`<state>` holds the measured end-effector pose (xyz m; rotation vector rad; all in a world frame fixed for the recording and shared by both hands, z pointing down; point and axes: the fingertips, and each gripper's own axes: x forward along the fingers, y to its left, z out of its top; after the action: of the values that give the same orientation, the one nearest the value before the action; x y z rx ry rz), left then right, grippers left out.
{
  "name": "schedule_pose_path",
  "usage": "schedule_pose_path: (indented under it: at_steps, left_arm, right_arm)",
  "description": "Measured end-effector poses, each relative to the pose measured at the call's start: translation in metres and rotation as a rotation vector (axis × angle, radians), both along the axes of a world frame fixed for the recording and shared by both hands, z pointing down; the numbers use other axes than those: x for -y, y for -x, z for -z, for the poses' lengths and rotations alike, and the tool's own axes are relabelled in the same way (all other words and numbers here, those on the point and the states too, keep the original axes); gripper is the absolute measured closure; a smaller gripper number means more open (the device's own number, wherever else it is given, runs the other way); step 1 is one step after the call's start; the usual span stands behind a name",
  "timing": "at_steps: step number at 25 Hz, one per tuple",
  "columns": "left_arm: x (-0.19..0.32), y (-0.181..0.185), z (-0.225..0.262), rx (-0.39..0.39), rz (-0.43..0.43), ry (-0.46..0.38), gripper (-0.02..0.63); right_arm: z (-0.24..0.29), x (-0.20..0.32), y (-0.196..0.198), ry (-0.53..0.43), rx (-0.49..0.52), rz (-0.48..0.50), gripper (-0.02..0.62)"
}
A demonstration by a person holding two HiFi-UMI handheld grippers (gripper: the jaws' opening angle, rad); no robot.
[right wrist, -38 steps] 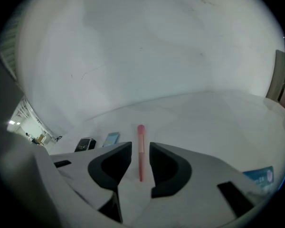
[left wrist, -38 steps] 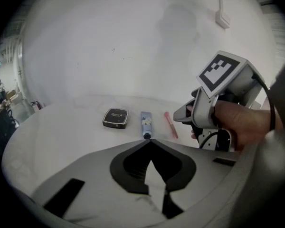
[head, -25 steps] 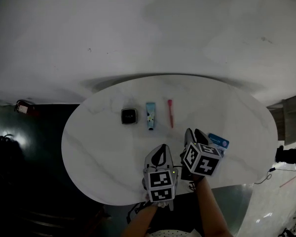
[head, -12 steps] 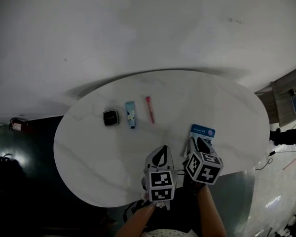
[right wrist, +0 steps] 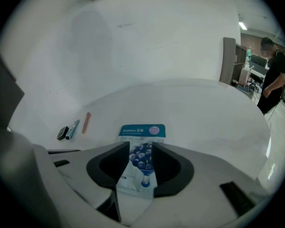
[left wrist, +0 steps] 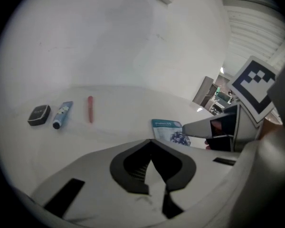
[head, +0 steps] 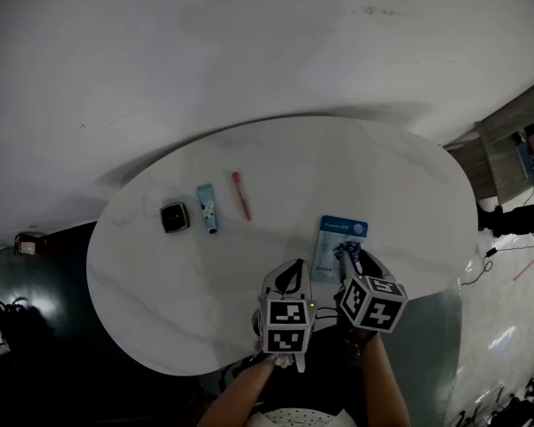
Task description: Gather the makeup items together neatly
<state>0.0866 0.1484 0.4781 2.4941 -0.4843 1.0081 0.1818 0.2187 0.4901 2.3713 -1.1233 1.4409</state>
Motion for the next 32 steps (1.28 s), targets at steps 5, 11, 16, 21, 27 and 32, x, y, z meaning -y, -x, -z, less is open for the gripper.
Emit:
schedule_pose_path:
  at_steps: [5, 11, 16, 21, 27, 32]
  left_arm:
    - [-0.008, -0.01, -0.012, 0.06, -0.044, 0.009, 0.572]
    - [-0.012, -0.021, -0.025, 0.094, -0.056, 0.028, 0.544]
    - [-0.013, -0.03, -0.033, 0.138, -0.093, 0.027, 0.504]
    - [-0.02, -0.036, -0.039, 0.163, -0.134, 0.038, 0.476]
    - [-0.028, -0.04, -0.044, 0.202, -0.17, 0.027, 0.46]
    - [-0.027, -0.041, -0.044, 0.206, -0.159, 0.028, 0.46]
  right_arm:
    - [-0.009, -0.018, -0.013, 0.017, 0.024, 0.001, 0.426]
    - [-0.022, -0.027, -0.015, 0.031, 0.083, 0.036, 0.421]
    - [-0.031, -0.026, -0.013, 0.032, 0.125, 0.066, 0.407]
    - [-0.034, -0.021, -0.014, 0.038, 0.135, 0.1, 0.407]
    - [-0.033, -0.018, -0.015, 0.072, 0.129, 0.117, 0.407]
    - [-0.035, -0.016, -0.015, 0.134, 0.102, 0.136, 0.407]
